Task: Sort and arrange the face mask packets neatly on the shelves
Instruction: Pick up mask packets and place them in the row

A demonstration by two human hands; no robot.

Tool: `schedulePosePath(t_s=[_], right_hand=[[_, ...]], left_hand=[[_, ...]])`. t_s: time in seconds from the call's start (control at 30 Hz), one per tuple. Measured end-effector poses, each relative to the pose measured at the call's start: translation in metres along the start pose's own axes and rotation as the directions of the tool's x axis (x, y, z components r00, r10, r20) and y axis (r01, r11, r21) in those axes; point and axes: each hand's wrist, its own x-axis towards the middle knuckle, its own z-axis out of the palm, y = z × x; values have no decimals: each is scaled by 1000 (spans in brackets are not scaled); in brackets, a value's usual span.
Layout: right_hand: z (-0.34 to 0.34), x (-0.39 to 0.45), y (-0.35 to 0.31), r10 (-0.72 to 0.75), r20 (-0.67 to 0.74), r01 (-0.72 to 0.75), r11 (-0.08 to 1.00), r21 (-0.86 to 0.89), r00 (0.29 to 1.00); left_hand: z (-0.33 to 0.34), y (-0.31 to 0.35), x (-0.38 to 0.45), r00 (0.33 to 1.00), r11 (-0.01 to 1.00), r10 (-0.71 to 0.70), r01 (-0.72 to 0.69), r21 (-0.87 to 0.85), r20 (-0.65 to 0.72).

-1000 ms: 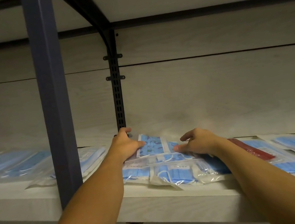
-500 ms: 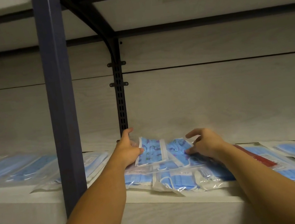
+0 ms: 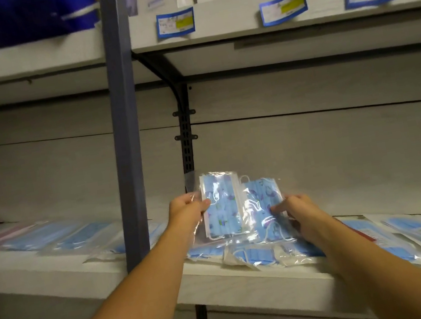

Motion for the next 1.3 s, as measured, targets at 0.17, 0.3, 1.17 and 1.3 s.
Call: schedulePosePath(t_s=[0.17, 0.3, 1.17, 1.3], right_hand=[[2, -32, -29, -123, 9, 122, 987, 109, 992], [-1, -60, -46, -215, 100, 196, 965, 171, 971], [152, -204, -89, -376, 241, 382, 924, 24, 895], [197, -231, -89, -381, 312, 395, 919, 18, 871]], left_hand=[[-11, 37, -38, 990, 985, -97, 110, -136, 100], [-17, 58, -72, 998, 998, -1, 6, -67, 70], [-271, 135, -154, 986, 991, 134, -134, 10, -100], [-329, 139, -164, 982, 993, 121, -117, 33, -145]])
